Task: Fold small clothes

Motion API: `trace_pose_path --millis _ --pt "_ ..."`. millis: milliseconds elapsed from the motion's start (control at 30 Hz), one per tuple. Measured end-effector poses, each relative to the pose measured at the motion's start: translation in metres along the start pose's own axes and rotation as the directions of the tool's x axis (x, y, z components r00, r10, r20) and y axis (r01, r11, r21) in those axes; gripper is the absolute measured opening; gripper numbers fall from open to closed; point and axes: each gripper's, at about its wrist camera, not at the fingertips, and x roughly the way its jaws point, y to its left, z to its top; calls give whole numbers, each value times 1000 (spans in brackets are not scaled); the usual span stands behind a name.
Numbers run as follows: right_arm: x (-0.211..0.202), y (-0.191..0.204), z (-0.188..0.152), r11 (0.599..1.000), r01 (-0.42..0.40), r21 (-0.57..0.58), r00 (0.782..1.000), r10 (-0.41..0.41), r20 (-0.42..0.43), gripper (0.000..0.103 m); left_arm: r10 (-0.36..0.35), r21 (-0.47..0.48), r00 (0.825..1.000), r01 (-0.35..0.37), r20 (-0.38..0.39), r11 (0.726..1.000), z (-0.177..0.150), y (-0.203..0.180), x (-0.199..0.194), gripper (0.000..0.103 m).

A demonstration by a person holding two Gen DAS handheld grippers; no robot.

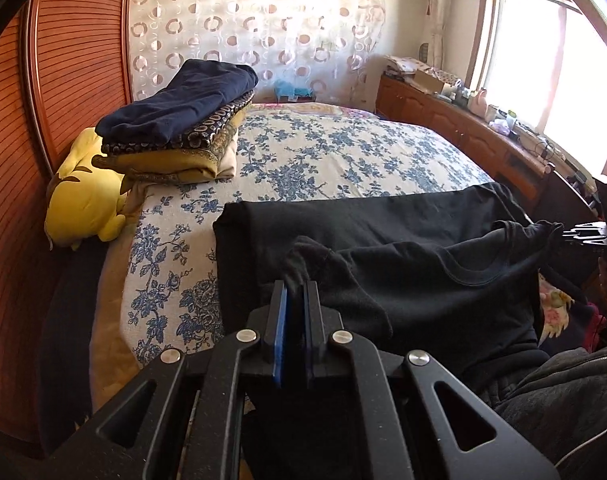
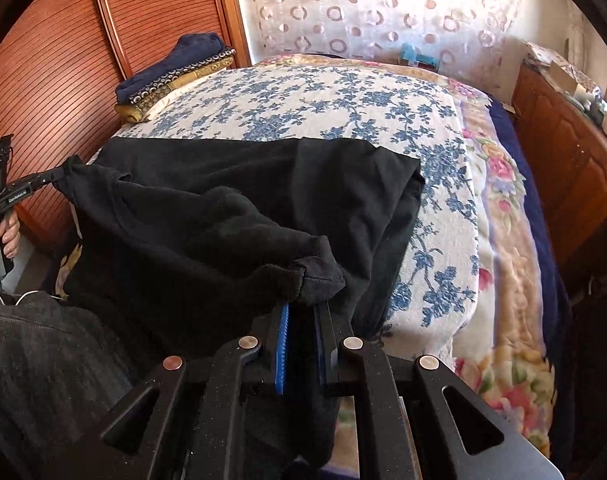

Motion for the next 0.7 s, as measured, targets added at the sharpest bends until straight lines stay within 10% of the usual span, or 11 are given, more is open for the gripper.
trace_pose_path --millis 333,700 --pt "-30 -1 4 999 48 15 992 -50 112 33 -5 -7 997 6 80 1000 18 4 -12 78" --pt "24 -3 26 998 61 18 987 -63 149 56 48 20 999 -49 24 999 45 11 55 80"
